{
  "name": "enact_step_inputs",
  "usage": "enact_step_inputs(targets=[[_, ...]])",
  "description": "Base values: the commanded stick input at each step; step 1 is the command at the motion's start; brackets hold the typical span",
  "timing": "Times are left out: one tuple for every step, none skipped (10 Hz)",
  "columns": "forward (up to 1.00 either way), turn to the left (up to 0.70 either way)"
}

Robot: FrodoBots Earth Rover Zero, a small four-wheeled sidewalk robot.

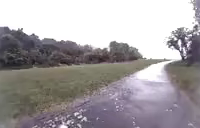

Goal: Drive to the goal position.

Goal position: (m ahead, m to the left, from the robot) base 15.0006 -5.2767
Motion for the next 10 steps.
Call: enact_step_inputs(targets=[[1.00,-0.27],[1.00,-0.27],[1.00,-0.27],[1.00,-0.27],[1.00,-0.27],[1.00,-0.27],[0.78,-0.21],[0.11,-0.03],[-0.55,0.15],[-1.00,0.27]])
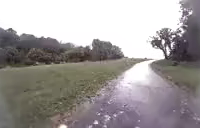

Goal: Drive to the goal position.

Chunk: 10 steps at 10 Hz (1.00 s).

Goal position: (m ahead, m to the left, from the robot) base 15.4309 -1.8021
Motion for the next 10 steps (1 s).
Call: enact_step_inputs(targets=[[-1.00,0.27],[-1.00,0.27],[-1.00,0.27],[-1.00,0.27],[-1.00,0.27],[-1.00,0.27],[-1.00,0.27],[-1.00,0.20],[-1.00,0.03],[-0.45,0.00]])
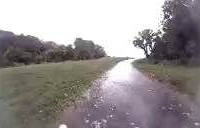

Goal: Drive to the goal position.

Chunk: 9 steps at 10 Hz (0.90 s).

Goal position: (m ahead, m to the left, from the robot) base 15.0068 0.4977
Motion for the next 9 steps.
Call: enact_step_inputs(targets=[[0.00,0.00],[0.00,0.00],[0.00,0.00],[0.14,-0.04],[0.77,-0.21],[1.00,-0.27],[1.00,-0.27],[1.00,-0.27],[1.00,-0.27]])
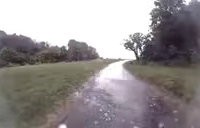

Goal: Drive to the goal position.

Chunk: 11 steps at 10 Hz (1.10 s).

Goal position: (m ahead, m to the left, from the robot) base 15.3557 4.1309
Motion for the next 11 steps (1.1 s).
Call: enact_step_inputs(targets=[[1.00,-0.27],[1.00,-0.27],[1.00,-0.27],[1.00,-0.27],[1.00,-0.27],[1.00,-0.27],[1.00,-0.26],[1.00,-0.08],[1.00,0.00],[1.00,0.00],[1.00,0.00]])
